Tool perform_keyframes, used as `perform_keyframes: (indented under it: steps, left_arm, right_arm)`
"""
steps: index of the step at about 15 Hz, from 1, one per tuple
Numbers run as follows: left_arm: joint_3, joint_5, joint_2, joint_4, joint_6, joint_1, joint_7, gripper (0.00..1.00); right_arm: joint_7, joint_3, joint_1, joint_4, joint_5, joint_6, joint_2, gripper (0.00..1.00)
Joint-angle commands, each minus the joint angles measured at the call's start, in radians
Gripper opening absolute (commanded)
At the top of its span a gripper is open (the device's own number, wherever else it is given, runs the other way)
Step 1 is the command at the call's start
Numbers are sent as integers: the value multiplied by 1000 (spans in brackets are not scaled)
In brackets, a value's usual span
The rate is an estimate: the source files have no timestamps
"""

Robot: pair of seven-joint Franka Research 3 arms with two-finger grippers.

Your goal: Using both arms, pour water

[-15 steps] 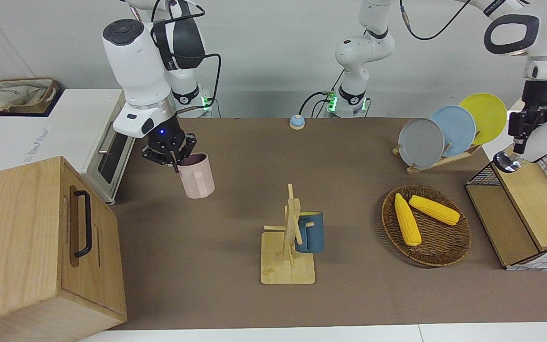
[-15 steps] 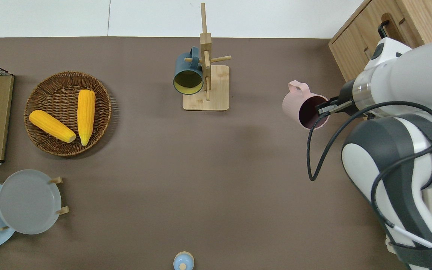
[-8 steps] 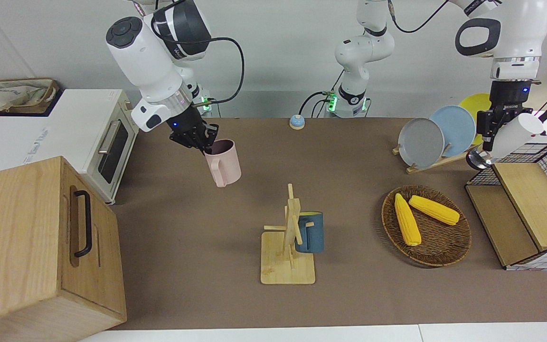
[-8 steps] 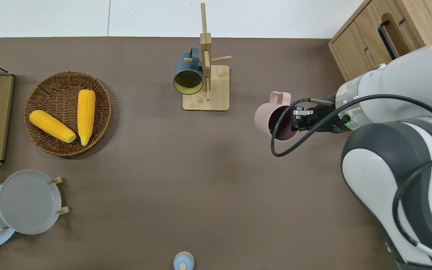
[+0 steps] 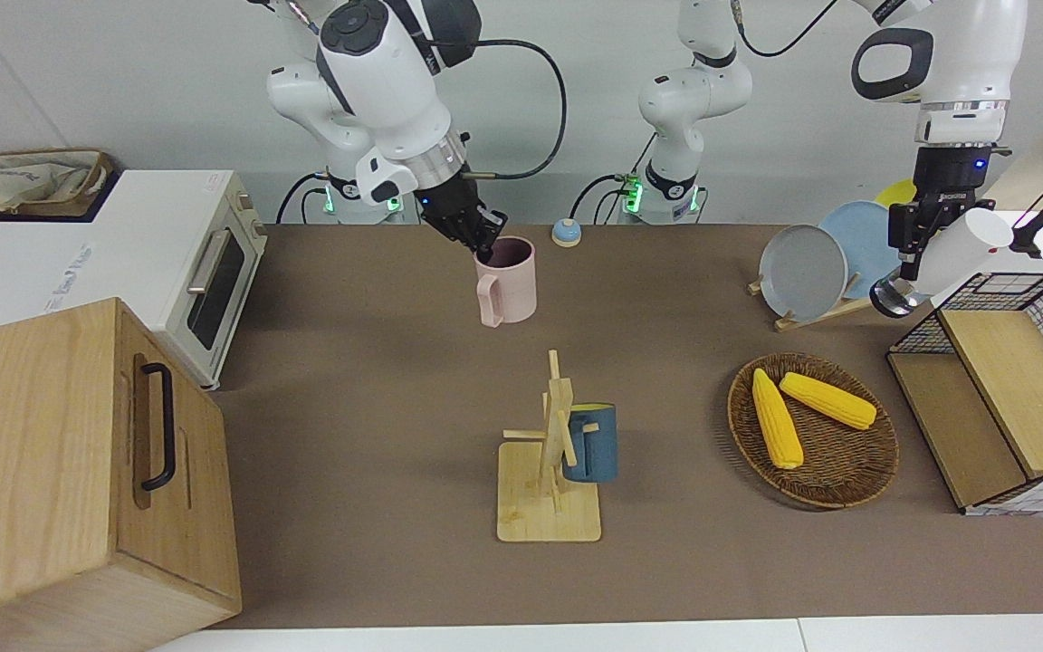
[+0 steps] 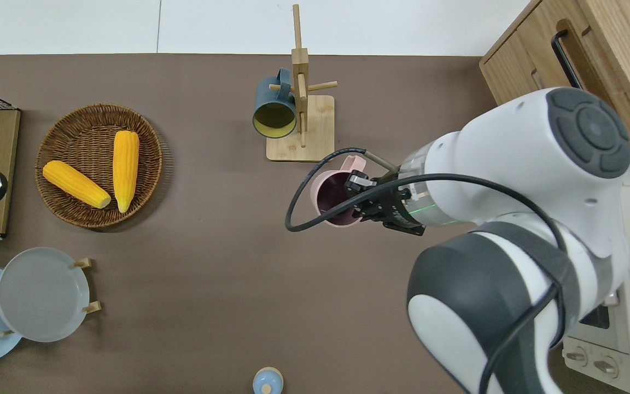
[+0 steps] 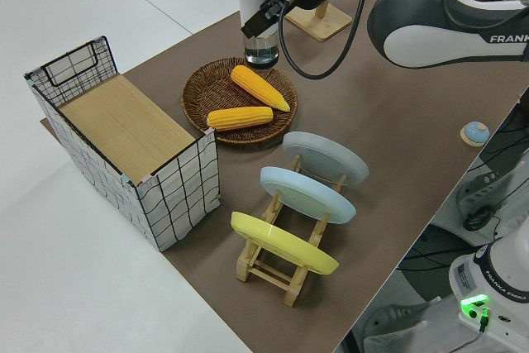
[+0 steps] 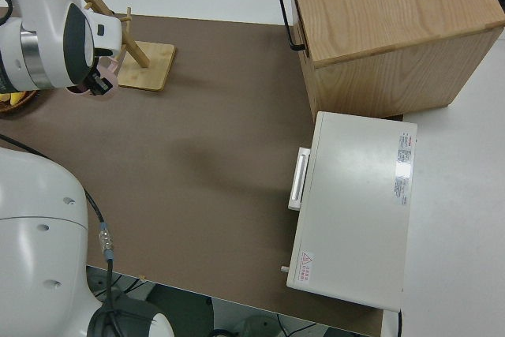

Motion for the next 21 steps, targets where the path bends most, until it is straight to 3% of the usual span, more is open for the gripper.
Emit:
perform_keyframes:
  steps: [1,3,5,7,9,15,21]
  left_arm:
    - [4,26,-42,-29,24,-12,-28,0]
    - [-5,26,-59,-49,18,-12,-28,0]
    - [-22,26,-82,-73,5,-12,-33,0]
    - [-50,26,-113,-100,-25,-12,-59,0]
    - [-63,26,-137,-123,-48,-12,-69,0]
    - [-125,26,-205,-228,-50,-7,-105,0]
    - [-145,26,-271,-323,-47,-15,-117,0]
  right_arm:
    - [293,-22,126,103,38,46,96,0]
    - [425,-21,179,108,35,119,122,0]
    - [502,-21,221,117,43,152,165,0]
    - [597,-13,255,178,33,193,237,0]
    - [617,-15,281,227,27,198,286,0]
    - [645,-10,353,315,21,217,424,0]
    - [643,-7,371,329,21,296,499,0]
